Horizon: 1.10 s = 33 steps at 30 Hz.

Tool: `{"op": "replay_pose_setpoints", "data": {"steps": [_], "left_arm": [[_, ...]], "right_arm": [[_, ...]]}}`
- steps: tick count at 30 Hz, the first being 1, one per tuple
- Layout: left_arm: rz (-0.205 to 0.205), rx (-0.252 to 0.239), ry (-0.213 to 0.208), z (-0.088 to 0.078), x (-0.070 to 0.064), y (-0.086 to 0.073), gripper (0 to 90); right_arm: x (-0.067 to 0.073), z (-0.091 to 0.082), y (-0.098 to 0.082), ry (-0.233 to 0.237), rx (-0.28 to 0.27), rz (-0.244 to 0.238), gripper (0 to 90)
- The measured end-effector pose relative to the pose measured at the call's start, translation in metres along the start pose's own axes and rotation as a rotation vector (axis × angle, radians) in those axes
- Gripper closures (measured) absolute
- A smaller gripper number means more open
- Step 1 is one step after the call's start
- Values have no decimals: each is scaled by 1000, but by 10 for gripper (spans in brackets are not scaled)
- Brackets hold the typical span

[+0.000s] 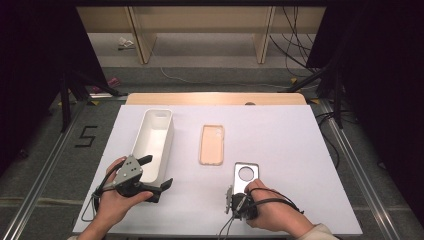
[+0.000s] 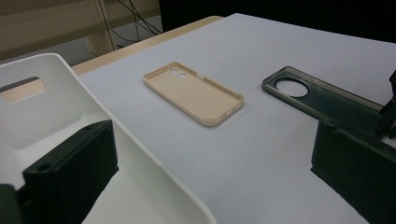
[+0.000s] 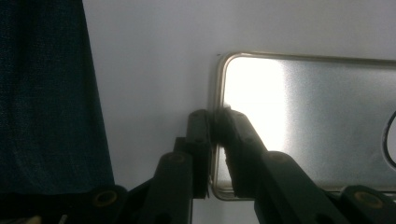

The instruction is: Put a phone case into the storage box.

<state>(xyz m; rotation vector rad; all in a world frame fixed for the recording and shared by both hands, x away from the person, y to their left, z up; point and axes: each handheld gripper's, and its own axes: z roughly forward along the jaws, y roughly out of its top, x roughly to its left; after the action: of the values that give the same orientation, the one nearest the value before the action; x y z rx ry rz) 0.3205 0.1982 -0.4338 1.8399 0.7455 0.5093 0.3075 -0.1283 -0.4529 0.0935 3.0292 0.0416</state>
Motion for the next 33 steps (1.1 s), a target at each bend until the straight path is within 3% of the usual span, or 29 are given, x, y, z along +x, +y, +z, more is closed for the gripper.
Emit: {"op": "replay_pose_setpoints", "data": {"steps": [15,25,28,33], "left_arm": [[3,-1,-3,0,-1,0,0],[3,-3,-2,0,-1,0,1],[5,-4,0,-1,-1,1,1],[4,-6,-1,-1,-1,1,2]], "right_arm": [[-1,-2,-4,21,-3,21,888],[-5,-16,-11,-6,-96,59,893],[-6,-23,-12,-45,-131,59,894],[-6,-28,-13,-70,-178,63,894]]}}
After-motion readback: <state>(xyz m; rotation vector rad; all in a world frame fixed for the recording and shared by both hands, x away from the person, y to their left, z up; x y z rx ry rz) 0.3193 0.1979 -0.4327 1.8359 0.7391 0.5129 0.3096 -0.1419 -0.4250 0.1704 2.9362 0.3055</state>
